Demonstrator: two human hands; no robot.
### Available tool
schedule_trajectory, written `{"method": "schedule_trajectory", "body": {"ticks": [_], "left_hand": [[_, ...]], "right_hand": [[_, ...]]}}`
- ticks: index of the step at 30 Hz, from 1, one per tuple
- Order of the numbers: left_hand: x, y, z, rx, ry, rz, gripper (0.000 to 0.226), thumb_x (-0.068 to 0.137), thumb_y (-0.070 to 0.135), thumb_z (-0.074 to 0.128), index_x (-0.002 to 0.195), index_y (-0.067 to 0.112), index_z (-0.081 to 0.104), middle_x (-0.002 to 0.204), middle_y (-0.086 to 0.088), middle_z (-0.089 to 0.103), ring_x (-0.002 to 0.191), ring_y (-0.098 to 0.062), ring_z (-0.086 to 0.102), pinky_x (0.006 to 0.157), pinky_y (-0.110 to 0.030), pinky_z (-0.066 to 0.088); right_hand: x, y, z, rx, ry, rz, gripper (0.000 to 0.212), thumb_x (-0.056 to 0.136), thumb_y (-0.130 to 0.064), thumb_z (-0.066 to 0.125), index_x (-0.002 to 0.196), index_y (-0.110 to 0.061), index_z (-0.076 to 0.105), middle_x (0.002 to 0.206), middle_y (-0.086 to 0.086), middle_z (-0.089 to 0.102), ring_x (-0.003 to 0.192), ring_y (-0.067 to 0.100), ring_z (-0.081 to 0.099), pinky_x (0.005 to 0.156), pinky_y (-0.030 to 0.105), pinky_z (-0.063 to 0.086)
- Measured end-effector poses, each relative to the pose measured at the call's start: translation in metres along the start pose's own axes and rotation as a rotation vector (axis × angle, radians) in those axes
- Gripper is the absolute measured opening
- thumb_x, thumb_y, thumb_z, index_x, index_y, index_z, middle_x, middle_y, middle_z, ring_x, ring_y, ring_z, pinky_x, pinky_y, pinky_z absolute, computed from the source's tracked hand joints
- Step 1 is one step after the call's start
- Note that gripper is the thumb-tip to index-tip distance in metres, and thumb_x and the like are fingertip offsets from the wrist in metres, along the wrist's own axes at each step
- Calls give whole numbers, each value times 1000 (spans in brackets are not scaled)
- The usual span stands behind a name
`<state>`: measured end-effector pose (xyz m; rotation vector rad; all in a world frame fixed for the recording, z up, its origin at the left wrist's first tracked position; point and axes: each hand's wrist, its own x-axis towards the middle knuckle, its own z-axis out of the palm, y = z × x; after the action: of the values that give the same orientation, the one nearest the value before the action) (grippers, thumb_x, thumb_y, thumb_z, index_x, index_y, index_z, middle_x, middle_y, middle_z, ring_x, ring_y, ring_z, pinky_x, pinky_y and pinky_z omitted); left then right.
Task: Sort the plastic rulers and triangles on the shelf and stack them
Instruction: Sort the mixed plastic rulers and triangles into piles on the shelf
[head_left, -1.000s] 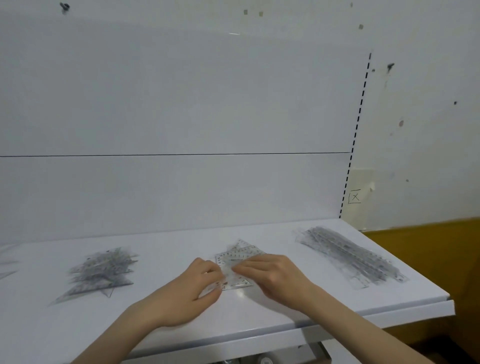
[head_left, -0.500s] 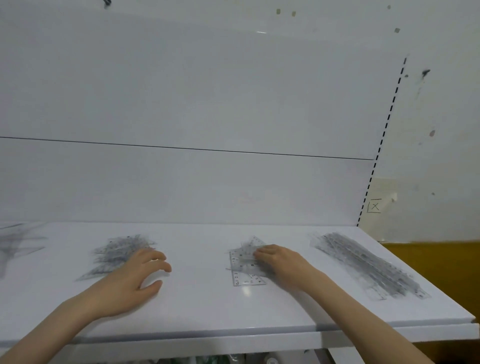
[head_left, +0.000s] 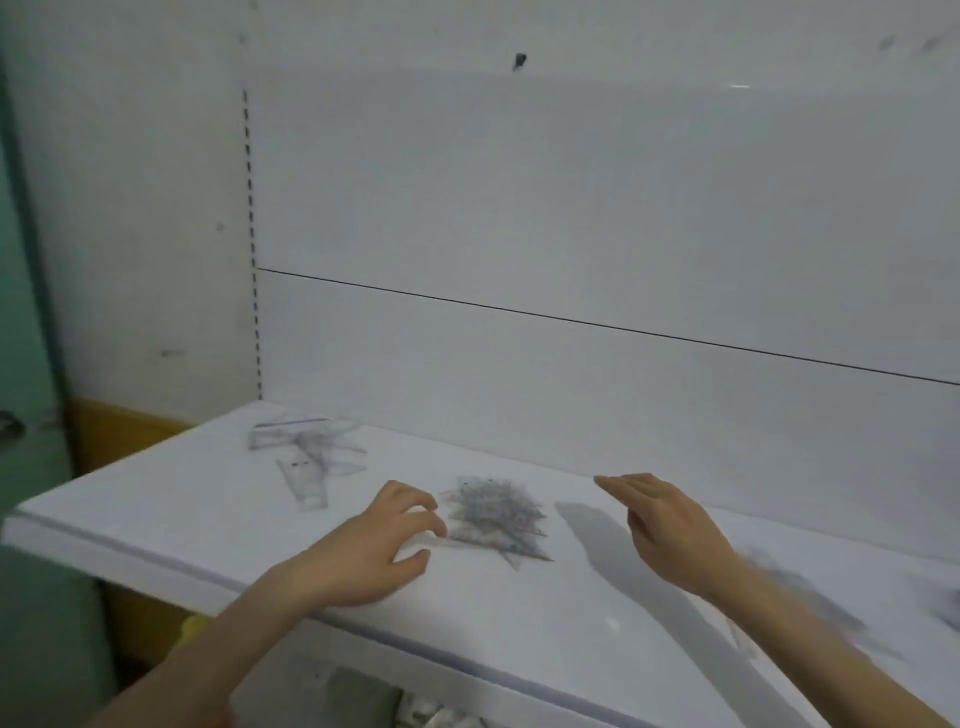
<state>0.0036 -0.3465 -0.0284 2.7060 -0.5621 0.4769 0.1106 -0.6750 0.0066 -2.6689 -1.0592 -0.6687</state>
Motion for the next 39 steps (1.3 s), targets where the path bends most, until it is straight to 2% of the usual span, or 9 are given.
{"method": "schedule_trajectory", "body": {"ticks": [5, 10, 14, 20, 22, 25, 28, 33, 39], "left_hand": [[-63, -89, -44, 32, -14, -205, 21, 95, 37, 46, 116, 39, 48, 128, 21, 31, 118, 13, 14, 104, -12, 19], [-122, -182, -89, 33, -19, -350, 36, 71, 65, 24, 97, 51, 44, 127, 20, 38, 122, 6, 24, 106, -16, 21], [-127, -243, -106, -6, 30, -358, 36, 67, 62, 23, 93, 50, 44, 120, 24, 42, 120, 3, 32, 104, -14, 22], [-80, -279, -94, -116, 67, -262, 58, 70, 59, 24, 117, 34, 47, 124, 20, 39, 115, 13, 26, 105, -8, 18], [-60, -279, -88, -144, 76, -212, 73, 68, 60, 25, 128, 25, 48, 128, 19, 36, 116, 16, 22, 107, -9, 17], [-36, -274, -81, -134, -30, -165, 78, 74, 58, 30, 142, 20, 36, 140, 16, 28, 132, 4, 19, 105, -9, 8], [-23, -273, -73, -118, -100, -194, 61, 88, 41, 43, 145, 20, 32, 153, 4, 23, 142, -10, 18, 113, -21, 11], [-12, -268, -69, -153, -211, -194, 100, 56, 91, 37, 136, 31, 46, 143, 7, 40, 135, -10, 28, 110, -26, 23], [-12, -277, -72, -74, -166, -20, 102, 60, 96, 14, 117, 28, 63, 117, 9, 61, 112, -5, 47, 95, -24, 40]], "right_hand": [[94, -122, 49, 156, -3, -137, 48, 87, 1, 44, 130, -14, 58, 126, 1, 62, 116, 21, 57, 89, 24, 42], [176, -233, 103, 157, -273, -63, 45, 97, -45, 43, 136, -25, 50, 137, 1, 54, 128, 21, 46, 100, 31, 38], [208, -289, 134, 57, -457, 104, 45, 86, -59, 52, 109, -22, 62, 116, 3, 63, 114, 25, 54, 85, 32, 43], [204, -306, 144, 219, -332, 284, 25, 75, -23, 54, 51, -22, 46, 57, 2, 34, 72, 27, 34, 50, 28, 28], [200, -308, 139, 252, -323, 291, 22, 73, -25, 56, 76, -40, 72, 67, 1, 55, 75, 29, 46, 59, 25, 38], [193, -307, 135, 249, -302, 294, 37, 74, -33, 62, 110, -27, 71, 98, -4, 71, 95, 17, 61, 83, 23, 49], [186, -305, 132, 280, -290, 288, 37, 71, -37, 64, 106, -27, 71, 98, -7, 72, 96, 12, 64, 83, 24, 51], [176, -302, 125, 327, -281, 323, 39, 67, -35, 58, 101, -22, 71, 93, -6, 72, 91, 11, 63, 81, 23, 50], [171, -295, 114, 318, -315, 364, 37, 70, -28, 71, 105, -15, 70, 99, -1, 68, 95, 16, 61, 82, 26, 50]]}}
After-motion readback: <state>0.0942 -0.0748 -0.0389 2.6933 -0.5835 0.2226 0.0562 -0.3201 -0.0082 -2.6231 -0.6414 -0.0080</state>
